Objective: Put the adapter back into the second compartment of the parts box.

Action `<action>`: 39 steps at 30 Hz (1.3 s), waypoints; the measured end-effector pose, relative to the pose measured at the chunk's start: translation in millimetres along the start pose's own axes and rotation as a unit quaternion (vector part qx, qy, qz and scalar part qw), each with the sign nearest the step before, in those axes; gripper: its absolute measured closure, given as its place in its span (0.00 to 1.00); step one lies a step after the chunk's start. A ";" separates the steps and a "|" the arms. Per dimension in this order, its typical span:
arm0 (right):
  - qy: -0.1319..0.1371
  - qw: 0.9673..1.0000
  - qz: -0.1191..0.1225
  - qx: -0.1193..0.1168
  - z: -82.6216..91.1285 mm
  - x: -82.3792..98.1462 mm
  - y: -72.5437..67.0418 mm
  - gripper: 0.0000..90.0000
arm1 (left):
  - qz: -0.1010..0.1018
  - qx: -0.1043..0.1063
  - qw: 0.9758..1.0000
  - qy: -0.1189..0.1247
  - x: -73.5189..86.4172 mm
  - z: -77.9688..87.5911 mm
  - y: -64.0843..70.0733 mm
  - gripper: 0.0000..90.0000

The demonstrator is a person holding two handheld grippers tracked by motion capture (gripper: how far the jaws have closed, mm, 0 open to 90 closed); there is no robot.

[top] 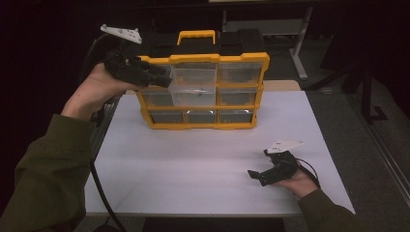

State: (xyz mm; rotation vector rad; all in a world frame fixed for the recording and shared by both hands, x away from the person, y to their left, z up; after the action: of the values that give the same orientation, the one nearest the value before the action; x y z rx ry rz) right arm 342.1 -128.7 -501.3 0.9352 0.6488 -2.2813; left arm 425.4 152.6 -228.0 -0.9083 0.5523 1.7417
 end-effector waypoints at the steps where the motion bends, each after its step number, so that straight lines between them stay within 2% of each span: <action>1: 0.001 1.000 0.000 0.000 0.1 0.0 0.4 0.00 | 0.001 -0.001 1.000 0.001 2.4 0.3 1.4 0.48; 9: 0.002 1.000 0.000 0.001 0.3 -0.1 1.1 0.00 | 0.003 -0.015 1.000 -0.008 24.9 -7.0 11.8 0.34; 17: 0.001 1.000 0.000 0.002 0.9 0.3 1.2 0.00 | 0.005 -0.020 1.000 -0.001 46.2 -19.1 21.2 0.26; 27: 0.003 1.000 -0.002 0.004 2.0 0.9 1.3 0.00 | 0.014 -0.031 0.999 -0.003 84.6 -40.0 30.7 0.15; 34: 0.002 1.000 -0.002 0.004 1.9 0.9 1.4 0.00 | 0.016 -0.031 0.999 0.000 107.0 -51.4 38.3 0.11; 39: 0.003 1.000 -0.001 0.004 2.1 0.8 1.5 0.00 | 0.024 -0.034 0.999 0.002 123.2 -58.7 42.6 0.04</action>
State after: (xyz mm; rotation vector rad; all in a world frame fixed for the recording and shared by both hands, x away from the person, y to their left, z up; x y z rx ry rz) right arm 341.7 -131.3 -500.9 0.9461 0.6435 -2.2860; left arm 383.5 167.2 -363.9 -0.9518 0.5241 1.8113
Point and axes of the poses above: each handheld gripper's, and its own axes: z roughly backward along the jaws, x roughly out of its underside, y roughly to its right, the point moved 10 cm from there along -z, roughly forward along the jaws, and after that the axes turned 8 degrees about -z, right-handed, at the moved point
